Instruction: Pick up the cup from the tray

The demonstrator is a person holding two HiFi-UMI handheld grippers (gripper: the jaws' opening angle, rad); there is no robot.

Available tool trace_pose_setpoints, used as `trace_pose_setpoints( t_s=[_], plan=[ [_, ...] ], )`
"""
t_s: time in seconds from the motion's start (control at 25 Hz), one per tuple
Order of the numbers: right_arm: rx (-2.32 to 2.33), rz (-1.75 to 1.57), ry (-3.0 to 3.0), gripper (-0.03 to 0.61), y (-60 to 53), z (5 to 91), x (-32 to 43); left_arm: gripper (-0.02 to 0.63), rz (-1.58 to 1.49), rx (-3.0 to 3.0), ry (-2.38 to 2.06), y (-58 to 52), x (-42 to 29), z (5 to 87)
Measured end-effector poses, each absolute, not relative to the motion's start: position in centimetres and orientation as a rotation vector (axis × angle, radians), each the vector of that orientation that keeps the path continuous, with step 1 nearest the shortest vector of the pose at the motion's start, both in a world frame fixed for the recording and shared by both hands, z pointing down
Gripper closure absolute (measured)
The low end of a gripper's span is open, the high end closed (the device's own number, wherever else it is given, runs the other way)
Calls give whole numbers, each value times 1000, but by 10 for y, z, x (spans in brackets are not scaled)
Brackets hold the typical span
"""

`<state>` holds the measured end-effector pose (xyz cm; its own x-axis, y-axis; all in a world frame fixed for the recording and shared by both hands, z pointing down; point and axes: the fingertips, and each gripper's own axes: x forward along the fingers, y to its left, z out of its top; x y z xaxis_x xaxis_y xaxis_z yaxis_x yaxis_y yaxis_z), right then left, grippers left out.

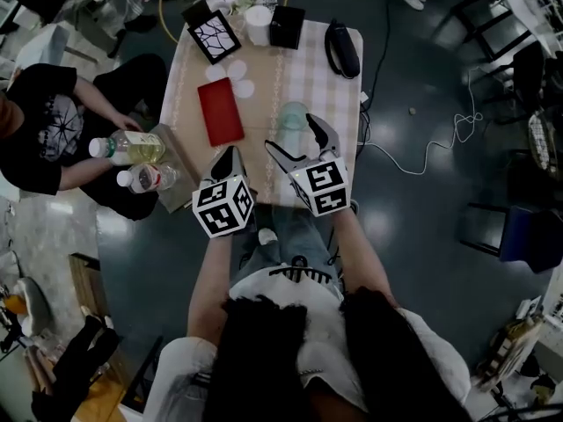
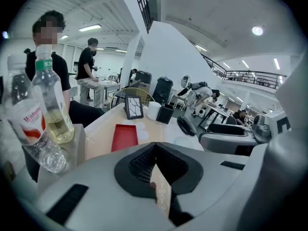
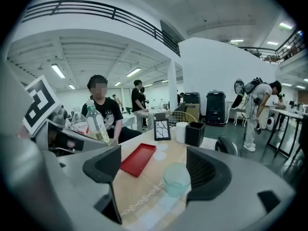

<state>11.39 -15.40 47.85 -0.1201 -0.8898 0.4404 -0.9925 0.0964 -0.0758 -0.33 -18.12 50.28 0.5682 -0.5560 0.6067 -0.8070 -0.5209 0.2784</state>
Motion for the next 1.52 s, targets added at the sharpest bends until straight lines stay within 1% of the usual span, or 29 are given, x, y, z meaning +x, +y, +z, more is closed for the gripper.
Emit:
trace_pose_setpoints(
  t_s=[0.08, 0.12, 0.2, 0.24, 0.28, 0.36, 0.44, 0.56, 0.6, 1.0, 1.52],
  plan=[
    [1852, 511, -2080, 152, -146, 475, 107, 607, 602, 2267, -1090, -176, -8, 498],
    [1849, 508, -2072, 173, -143, 472, 103, 607, 596, 2272, -1090, -174, -9, 496],
    [1878, 486, -2065, 319, -138, 465, 99, 607, 584, 2285, -1087, -170, -11, 490],
    [1896, 475, -2063, 375, -135, 461, 97, 607, 578, 2294, -1086, -168, -11, 487],
    [1908, 469, -2063, 404, -133, 458, 95, 607, 572, 2303, -1084, -166, -12, 484],
    [1916, 455, -2052, 429, -127, 455, 91, 607, 563, 2319, -1077, -161, -11, 479],
    [1928, 435, -2034, 515, -123, 452, 88, 607, 554, 2332, -1067, -157, -11, 474],
    [1931, 498, -2039, 563, -119, 453, 81, 607, 536, 2344, -1054, -151, -10, 468],
    [1923, 533, -2045, 571, -117, 455, 78, 607, 532, 2346, -1050, -148, -10, 468],
    [2007, 659, -1854, 574, -85, 475, 86, 607, 542, 2355, -1012, -127, -13, 472],
    [2005, 584, -1856, 574, -88, 458, 87, 607, 526, 2379, -1020, -125, -15, 464]
  ],
)
